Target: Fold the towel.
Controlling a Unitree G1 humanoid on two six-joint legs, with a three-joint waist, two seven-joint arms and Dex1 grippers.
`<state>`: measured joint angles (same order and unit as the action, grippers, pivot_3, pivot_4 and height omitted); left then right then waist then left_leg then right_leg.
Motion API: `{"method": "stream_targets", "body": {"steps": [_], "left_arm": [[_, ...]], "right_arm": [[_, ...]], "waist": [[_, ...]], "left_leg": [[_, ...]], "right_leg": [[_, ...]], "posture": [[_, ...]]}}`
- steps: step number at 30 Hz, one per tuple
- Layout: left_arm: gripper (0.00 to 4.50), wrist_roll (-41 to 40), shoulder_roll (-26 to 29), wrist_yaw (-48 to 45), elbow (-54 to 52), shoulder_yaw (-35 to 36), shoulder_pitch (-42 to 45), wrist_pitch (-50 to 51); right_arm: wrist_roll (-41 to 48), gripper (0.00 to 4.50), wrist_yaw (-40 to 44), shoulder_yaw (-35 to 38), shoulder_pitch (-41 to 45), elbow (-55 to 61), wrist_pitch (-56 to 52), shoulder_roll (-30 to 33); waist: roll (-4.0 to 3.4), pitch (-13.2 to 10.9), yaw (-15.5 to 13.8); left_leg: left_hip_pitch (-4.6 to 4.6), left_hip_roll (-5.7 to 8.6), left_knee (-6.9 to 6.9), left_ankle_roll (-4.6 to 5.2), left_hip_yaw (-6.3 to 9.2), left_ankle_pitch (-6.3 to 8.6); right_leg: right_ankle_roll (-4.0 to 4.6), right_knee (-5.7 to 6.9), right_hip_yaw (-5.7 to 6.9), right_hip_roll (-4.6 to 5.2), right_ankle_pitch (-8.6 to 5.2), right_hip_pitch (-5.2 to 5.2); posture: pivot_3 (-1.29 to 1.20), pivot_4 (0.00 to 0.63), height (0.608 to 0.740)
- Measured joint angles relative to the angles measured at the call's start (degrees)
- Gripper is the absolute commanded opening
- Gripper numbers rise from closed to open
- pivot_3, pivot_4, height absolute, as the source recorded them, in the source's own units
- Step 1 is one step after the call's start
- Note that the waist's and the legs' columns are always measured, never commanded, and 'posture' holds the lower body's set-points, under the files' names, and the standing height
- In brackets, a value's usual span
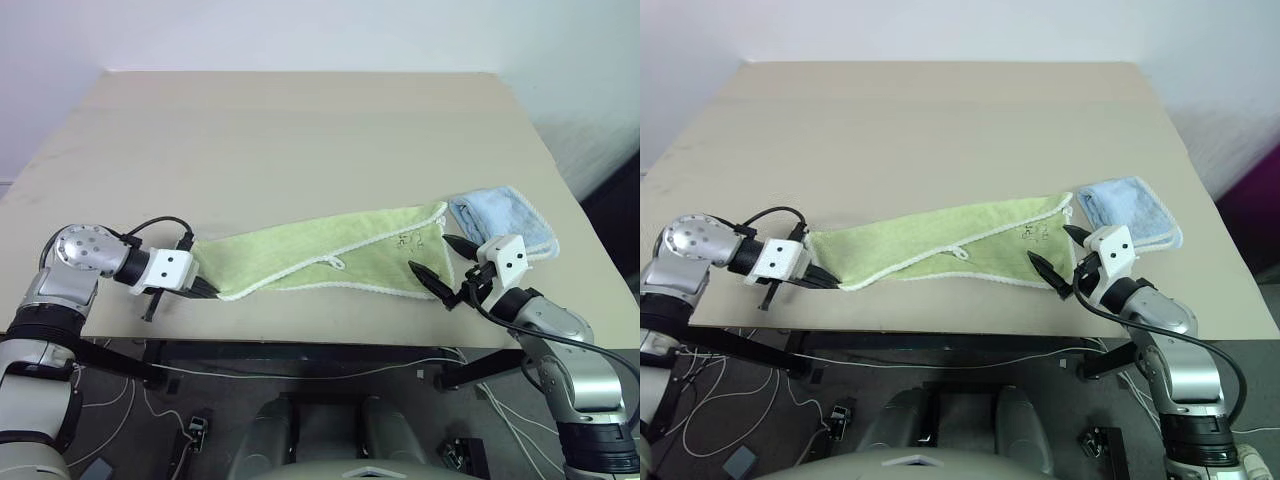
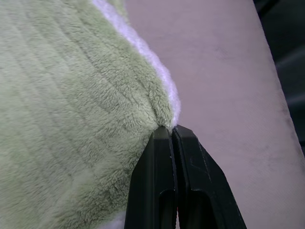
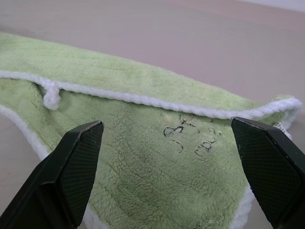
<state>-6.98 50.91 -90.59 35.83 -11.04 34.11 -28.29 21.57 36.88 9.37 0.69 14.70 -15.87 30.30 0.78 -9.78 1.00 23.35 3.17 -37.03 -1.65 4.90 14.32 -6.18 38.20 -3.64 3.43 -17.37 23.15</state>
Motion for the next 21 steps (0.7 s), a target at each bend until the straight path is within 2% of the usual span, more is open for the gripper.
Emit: {"method": "stream_targets", "body": {"steps": [8,13,16,21], "left_arm": [[0.01,-8.72,-2.47,7.26,-2.34,9.64,4.48,19.54],[0.01,-10.07,-2.71,9.74,-4.59,12.46,4.04,25.08],[0.01,-10.05,-2.96,11.26,-4.94,13.23,3.2,26.04],[0.01,-10.0,-3.16,13.01,-5.62,14.56,1.97,26.14]], "right_arm": [[-0.03,4.5,1.46,-0.01,0.95,-0.12,0.0,0.59],[-2.23,4.5,4.43,-1.64,5.62,-2.76,2.07,3.44],[-5.76,4.5,6.43,-3.77,10.04,-7.68,5.65,5.9],[-17.0,4.5,7.64,-9.1,22.29,-25.03,17.63,11.15]], "waist": [[0.02,0.0,0.05],[0.0,0.0,0.4],[0.02,0.0,0.17],[0.01,-0.01,0.13]], "left_leg": [[0.02,0.01,-0.05,0.01,0.04,0.0],[0.0,-0.03,-0.04,0.01,0.03,0.0],[0.01,-0.01,-0.06,0.01,0.02,0.0],[0.02,0.02,-0.06,0.0,-0.02,0.0]], "right_leg": [[-0.01,0.02,0.06,-0.01,0.0,-0.01],[-0.01,0.04,0.04,-0.07,0.0,0.02],[-0.01,0.02,0.04,-0.04,0.0,0.01],[-0.01,0.04,0.04,0.0,0.0,0.05]], "posture": [[0.0,0.15,0.74],[0.0,0.15,0.74],[0.0,0.15,0.74],[0.0,0.15,0.74]]}}
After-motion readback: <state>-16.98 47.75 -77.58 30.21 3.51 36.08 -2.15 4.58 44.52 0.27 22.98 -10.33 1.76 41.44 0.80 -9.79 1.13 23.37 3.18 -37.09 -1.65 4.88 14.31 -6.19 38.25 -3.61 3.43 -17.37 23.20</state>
